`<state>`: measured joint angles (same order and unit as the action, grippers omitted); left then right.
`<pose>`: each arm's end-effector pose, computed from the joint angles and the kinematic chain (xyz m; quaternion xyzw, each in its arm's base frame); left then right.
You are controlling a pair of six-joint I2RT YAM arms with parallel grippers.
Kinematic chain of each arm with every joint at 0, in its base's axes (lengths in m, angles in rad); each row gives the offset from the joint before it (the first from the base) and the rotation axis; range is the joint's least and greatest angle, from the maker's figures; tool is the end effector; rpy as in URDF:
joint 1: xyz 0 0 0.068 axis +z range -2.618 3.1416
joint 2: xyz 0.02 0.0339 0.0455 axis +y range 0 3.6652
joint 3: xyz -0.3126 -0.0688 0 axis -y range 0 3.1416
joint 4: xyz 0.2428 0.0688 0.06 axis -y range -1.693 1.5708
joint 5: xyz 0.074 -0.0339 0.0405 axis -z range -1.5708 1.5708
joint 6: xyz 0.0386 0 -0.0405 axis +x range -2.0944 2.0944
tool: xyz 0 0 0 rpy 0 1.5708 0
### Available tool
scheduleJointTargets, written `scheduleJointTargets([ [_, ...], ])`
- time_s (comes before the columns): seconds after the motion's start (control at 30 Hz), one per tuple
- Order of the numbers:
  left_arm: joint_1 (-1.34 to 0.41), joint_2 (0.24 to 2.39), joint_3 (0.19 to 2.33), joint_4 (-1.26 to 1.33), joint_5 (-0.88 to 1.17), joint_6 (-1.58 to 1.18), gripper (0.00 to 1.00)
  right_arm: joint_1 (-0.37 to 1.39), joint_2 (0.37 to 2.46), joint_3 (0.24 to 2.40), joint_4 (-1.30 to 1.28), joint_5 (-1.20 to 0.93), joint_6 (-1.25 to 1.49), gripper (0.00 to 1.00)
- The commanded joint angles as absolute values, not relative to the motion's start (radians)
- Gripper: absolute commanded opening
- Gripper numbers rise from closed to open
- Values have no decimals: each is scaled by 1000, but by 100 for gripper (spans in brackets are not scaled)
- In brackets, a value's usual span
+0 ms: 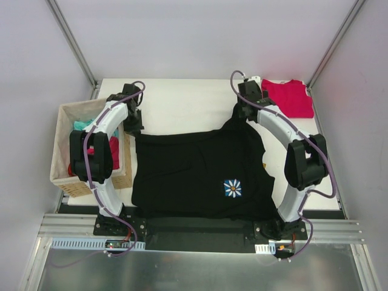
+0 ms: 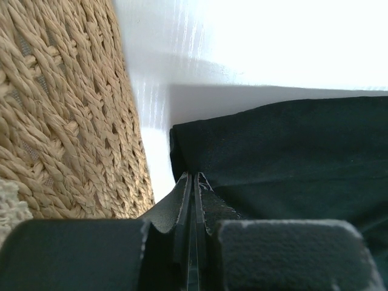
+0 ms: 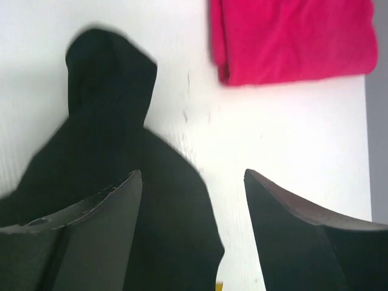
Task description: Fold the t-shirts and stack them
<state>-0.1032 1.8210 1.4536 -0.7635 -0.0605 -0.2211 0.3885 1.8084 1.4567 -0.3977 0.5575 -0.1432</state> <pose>0.3916 -0.0382 0.2833 -0.0641 0.9734 -0.0061 0.2200 0.3968 0.1403 0.3173 -0.1256 0.8793 -0.2034 0.4118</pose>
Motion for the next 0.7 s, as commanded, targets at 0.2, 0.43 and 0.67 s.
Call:
scheduleJointTargets([
  [0.2, -114, 1805, 1440, -756, -57, -222, 0, 399, 2042, 1834, -317, 512, -268, 72],
  [0.43, -115, 1798, 1430, -753, -75, -222, 0, 391, 2117, 1896, -347, 577, -281, 68],
  [0.67, -115, 1796, 1424, -749, -78, -222, 0, 318, 2112, 1844, -319, 543, -259, 64],
])
